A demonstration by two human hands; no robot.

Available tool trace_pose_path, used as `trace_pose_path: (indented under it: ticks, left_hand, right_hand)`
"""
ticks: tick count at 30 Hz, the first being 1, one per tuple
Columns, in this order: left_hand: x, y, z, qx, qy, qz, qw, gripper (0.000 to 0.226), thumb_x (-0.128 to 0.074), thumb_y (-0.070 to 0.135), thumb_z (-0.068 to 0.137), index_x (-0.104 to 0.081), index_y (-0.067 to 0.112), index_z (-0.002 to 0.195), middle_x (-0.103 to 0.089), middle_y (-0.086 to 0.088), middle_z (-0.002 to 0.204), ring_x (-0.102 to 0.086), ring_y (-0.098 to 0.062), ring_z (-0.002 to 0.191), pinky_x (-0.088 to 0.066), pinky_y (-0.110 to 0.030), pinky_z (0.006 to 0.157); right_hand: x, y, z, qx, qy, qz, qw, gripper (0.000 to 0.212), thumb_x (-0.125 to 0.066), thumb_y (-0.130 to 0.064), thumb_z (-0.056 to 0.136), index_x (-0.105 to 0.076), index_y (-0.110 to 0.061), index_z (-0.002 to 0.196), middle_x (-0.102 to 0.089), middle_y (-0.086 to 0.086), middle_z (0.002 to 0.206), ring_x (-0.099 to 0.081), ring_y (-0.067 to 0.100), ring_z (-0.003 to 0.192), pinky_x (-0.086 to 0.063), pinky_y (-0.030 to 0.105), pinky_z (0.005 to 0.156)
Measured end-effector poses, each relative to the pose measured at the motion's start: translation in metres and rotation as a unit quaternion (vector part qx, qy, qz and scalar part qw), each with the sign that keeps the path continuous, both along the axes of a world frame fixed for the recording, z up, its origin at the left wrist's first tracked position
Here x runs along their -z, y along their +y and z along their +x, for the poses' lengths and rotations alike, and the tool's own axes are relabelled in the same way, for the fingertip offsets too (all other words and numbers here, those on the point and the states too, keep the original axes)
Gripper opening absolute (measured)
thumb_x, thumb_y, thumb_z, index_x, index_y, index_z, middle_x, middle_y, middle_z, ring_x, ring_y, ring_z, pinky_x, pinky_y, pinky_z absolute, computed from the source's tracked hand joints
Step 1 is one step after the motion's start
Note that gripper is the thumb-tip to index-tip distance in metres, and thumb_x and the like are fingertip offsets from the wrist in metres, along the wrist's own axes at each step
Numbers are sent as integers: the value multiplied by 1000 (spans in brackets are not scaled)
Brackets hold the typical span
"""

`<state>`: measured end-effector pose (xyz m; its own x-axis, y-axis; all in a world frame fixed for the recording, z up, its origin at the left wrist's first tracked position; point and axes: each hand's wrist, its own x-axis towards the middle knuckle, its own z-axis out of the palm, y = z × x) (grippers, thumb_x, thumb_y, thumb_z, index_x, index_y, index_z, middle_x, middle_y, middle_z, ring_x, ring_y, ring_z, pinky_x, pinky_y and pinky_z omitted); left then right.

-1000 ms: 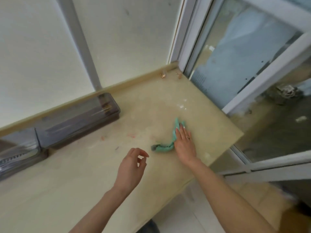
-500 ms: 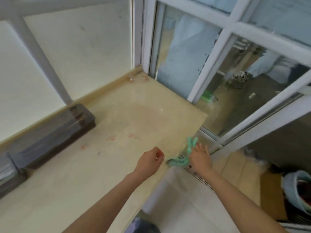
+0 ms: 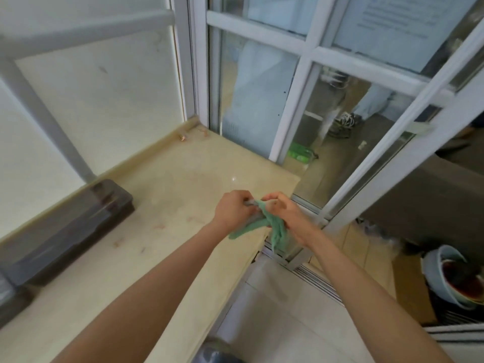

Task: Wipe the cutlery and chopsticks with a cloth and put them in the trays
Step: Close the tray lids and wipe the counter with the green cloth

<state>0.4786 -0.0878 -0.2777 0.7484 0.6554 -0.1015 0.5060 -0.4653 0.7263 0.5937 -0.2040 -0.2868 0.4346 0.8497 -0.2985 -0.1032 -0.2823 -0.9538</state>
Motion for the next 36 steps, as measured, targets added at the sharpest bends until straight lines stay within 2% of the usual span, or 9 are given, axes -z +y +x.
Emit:
trace_pose_path:
  ticks: [3,6,10,16,23,26,29,33,36]
  left_hand:
    - [-11,6,-5,-11,-9,-2,1000,10,-61,21,80,-68,18,87,-70,-8,92,-62,-26,91,-44,-30,72]
    - [-18,11,-9,8,20,8,1000,12,-60,34,83,-63,22,80,-65,-5,83,-58,-23,82,-40,-29,67]
    - [-28,15,-14,-15,-85,-47,995,10,-64,27,82,-67,18,84,-66,-3,85,-59,-18,82,-39,-24,67]
    - [-38,28,-17,-25,-124,-73,989,17,-57,29,89,-60,18,77,-60,1,72,-54,-13,71,-39,-25,65]
    - [-26,62,0,-120,-86,-68,987,28,-54,35,89,-65,11,78,-62,-5,73,-56,-17,71,-41,-27,66]
    - [-26,73,33,-131,-74,-74,986,30,-55,35,89,-64,11,73,-63,-3,70,-56,-14,67,-42,-25,60]
    - [-19,86,59,-175,-34,-43,983,40,-51,38,92,-53,15,59,-54,-1,58,-51,-17,61,-37,-28,55]
    - [3,113,72,-206,97,31,973,25,-55,38,89,-69,17,88,-70,-7,88,-61,-26,88,-46,-32,72]
    - [2,118,86,-266,99,145,948,15,-57,22,86,-67,20,97,-68,-11,92,-60,-32,90,-45,-35,69]
  right_hand:
    - [0,4,-3,15,-112,5,994,27,-73,-5,77,-55,-12,96,-60,4,82,-54,11,69,-46,18,57]
    - [-3,9,-3,33,-153,28,987,21,-60,5,82,-55,-13,91,-63,-1,75,-56,13,67,-46,24,58]
    - [10,19,7,-24,-414,-113,903,26,-62,-6,79,-48,-26,69,-54,-8,70,-52,18,73,-43,31,64]
    - [11,28,14,-129,-60,-45,989,42,-62,-11,78,-53,-30,115,-64,-6,108,-63,13,92,-49,28,79]
    - [25,85,35,-202,-81,-14,976,28,-66,-28,79,-59,-20,105,-65,-4,93,-64,9,85,-50,23,72]
    - [40,117,55,-175,-207,-44,962,8,-63,-11,81,-56,-15,81,-58,1,79,-52,11,76,-42,17,62]
    - [56,133,103,-142,-317,-83,934,30,-59,-9,84,-49,-23,60,-52,-3,64,-47,13,67,-34,23,55]
    - [53,152,172,-127,-462,-149,865,15,-62,-28,88,-74,-20,85,-70,2,84,-63,21,80,-35,26,60]
    - [38,179,206,-74,-439,-28,895,11,-66,-15,84,-75,-16,90,-72,5,89,-67,23,79,-45,28,68]
